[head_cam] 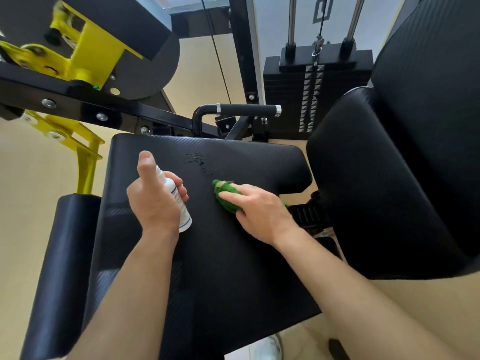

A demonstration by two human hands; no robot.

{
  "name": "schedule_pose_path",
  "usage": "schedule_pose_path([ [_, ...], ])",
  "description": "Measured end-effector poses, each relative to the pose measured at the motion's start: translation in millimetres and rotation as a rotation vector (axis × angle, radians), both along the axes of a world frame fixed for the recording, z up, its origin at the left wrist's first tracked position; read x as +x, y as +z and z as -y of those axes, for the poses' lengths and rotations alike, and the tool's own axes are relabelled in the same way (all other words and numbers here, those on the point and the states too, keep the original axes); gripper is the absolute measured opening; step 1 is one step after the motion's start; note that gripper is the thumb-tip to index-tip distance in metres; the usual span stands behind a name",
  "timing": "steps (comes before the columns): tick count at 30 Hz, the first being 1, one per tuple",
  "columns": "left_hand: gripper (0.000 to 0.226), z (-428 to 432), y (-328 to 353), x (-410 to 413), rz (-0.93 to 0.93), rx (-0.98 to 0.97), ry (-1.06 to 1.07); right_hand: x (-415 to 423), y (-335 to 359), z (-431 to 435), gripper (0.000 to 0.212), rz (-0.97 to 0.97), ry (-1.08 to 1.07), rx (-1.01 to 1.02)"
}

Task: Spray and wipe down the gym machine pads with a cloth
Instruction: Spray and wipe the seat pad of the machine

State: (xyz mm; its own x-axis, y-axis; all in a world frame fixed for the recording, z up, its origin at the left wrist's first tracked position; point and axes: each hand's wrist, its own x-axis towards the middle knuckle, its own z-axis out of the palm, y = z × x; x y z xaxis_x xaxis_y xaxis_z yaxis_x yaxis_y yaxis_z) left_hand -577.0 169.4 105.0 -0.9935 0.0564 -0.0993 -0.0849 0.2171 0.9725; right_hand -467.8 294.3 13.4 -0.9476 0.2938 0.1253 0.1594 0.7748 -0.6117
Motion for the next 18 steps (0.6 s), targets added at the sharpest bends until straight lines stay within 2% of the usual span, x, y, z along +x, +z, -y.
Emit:
schedule_pose_path([
  [1, 0.07, 4, 1, -2, 0.029, -0.007, -0.029, -8, -3, -7, 0.058, 0.009, 0.044, 0.027],
  [2, 0.07, 9, 2, -5, 0.058, -0.021, -0.067, -17, -9, -17, 0.06, 0.032, -0.03, 0.067],
  [4, 0.07, 20, 4, -13, 0.09, -0.091, -0.119, -29, -19, -36, 0.067, 0.08, -0.398, 0.09],
  [6, 0.07, 31, 6, -21, 0.114, -0.13, -0.131, -32, -25, -36, 0.068, 0.04, -0.738, -0.118],
  [7, 0.07, 36, 7, -25, 0.131, -0.136, -0.132, -35, -28, -31, 0.062, -0.005, -0.808, -0.192],
  [8, 0.07, 42, 8, -28, 0.146, -0.141, -0.131, -40, -29, -26, 0.054, -0.036, -0.825, -0.183],
  [10, 0.072, 53, 10, -35, 0.172, -0.149, -0.119, -60, -29, -21, 0.044, -0.044, -0.784, -0.092],
  [14, 0.072, 73, 16, -47, 0.159, -0.14, -0.086, -126, -14, -11, 0.037, 0.068, -0.599, -0.049],
  [18, 0.069, 78, 20, -56, 0.118, -0.133, -0.049, -141, 0, 43, 0.034, -0.049, -0.295, -0.01],
])
